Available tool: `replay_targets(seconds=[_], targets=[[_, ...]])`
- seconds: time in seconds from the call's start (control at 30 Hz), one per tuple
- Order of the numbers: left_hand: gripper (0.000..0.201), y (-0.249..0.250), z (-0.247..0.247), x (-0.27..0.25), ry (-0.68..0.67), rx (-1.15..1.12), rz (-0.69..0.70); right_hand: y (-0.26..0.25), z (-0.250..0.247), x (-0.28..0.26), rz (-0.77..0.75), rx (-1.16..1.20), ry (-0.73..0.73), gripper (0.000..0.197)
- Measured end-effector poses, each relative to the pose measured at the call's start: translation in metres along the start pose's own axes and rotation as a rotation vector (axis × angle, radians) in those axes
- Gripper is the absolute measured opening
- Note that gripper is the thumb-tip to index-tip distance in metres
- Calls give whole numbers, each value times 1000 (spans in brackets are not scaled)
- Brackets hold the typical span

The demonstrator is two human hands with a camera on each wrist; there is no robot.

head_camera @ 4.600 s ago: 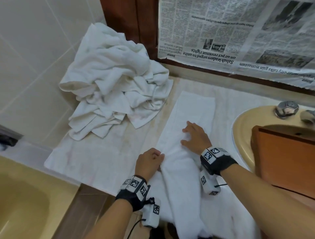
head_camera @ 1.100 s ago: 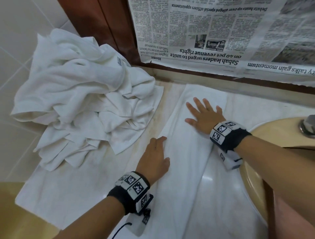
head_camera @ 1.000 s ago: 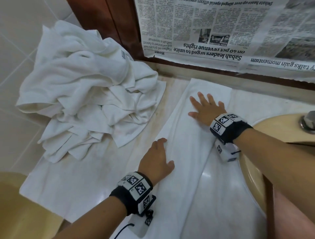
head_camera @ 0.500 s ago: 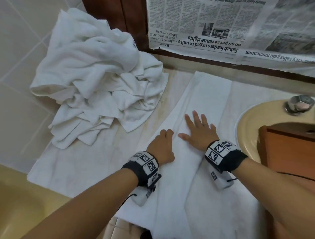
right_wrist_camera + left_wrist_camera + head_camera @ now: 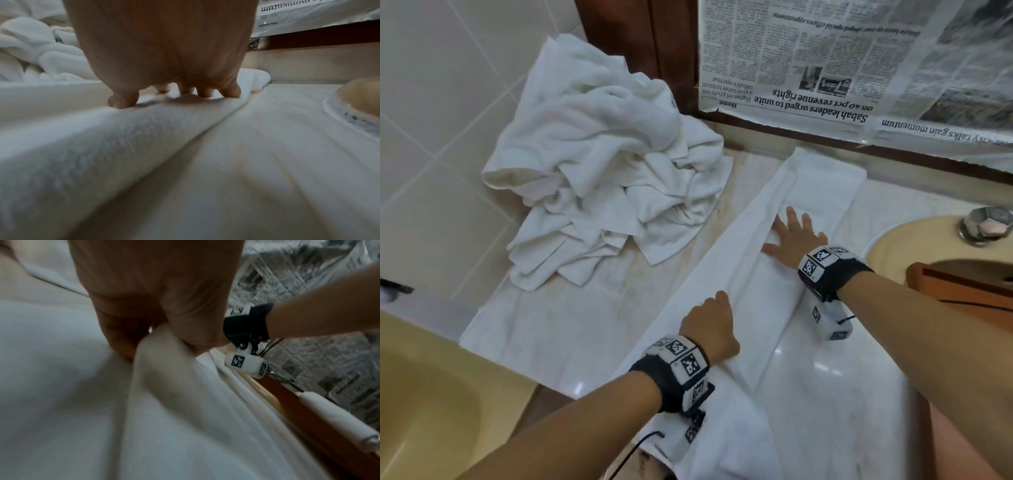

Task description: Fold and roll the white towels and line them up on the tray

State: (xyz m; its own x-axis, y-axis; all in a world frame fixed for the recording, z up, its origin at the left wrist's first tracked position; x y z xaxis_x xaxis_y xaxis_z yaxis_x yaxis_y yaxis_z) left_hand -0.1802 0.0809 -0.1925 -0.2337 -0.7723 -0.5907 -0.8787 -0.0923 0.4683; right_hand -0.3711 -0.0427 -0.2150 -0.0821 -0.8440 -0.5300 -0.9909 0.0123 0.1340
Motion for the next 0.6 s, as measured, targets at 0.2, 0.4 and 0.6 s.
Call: replay_targets(seconds=[0.2, 0.4, 0.6], targets=[[39, -55, -30, -45, -275, -109, 82, -1, -5, 1, -5, -15, -2, 80], [45, -122, -44, -85, -558, -204, -13, -1, -6, 3, 13, -49, -13, 79], [26, -150, -63, -78, -567, 264, -193, -6, -5, 1, 34, -57, 10, 76]])
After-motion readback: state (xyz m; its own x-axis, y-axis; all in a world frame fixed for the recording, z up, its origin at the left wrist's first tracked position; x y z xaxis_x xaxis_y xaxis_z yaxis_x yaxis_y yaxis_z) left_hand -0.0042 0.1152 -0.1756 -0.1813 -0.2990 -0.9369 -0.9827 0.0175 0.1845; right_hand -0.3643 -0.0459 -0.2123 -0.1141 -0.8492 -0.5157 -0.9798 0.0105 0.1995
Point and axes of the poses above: each hand's wrist, its own x-axis towards the middle knuckle, its own z-axis out of the palm, y = z × x, the point moved 3 cm from there along x, towards the middle knuckle, and after that the axes turned 13 degrees about -x, right-handed, at the moved point
